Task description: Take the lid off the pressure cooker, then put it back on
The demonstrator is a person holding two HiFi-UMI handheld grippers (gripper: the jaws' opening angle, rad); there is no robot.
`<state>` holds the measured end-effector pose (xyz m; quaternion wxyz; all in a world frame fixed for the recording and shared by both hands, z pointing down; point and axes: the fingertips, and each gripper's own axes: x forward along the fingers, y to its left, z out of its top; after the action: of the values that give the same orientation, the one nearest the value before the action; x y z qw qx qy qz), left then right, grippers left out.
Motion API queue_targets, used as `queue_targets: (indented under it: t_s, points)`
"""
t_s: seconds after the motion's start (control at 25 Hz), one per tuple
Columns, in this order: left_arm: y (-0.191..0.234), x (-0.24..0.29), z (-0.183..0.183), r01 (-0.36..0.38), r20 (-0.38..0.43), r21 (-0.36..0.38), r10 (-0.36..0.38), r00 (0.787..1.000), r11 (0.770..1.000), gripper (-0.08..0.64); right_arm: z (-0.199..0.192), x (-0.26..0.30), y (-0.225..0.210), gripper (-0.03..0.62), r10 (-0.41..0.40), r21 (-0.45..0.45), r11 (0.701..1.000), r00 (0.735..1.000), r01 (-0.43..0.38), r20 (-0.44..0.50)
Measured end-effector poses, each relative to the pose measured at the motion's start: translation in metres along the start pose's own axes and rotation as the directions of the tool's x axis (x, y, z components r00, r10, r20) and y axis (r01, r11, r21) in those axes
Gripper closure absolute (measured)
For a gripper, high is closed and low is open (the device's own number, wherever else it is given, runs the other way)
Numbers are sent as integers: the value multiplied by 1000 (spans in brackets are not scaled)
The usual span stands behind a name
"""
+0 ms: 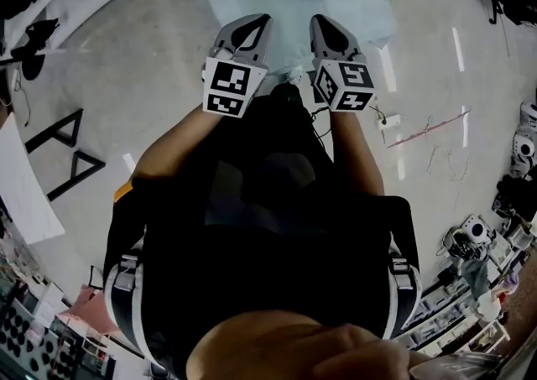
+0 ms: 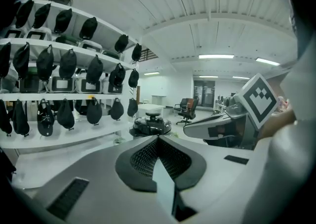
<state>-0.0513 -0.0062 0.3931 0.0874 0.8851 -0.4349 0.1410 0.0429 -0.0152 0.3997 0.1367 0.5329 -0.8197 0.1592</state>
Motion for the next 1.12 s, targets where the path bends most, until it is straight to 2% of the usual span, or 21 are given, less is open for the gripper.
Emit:
queue_targets:
  t_s: [0.2,0.48,1.12]
  points:
    - [-12,-28,-14,47,-19,10,-47,999,999,553,-15,-26,25,572,-40,32,999,999,40,16]
    - [-36,-48,-9,103,-5,18,-103,995,994,552,-18,-63,42,574,-74,56,996,996,72,39]
    - [-66,-69,-16,118,6,54,-118,993,992,553,-30,-103,64,577,-103,55,994,993,99,65]
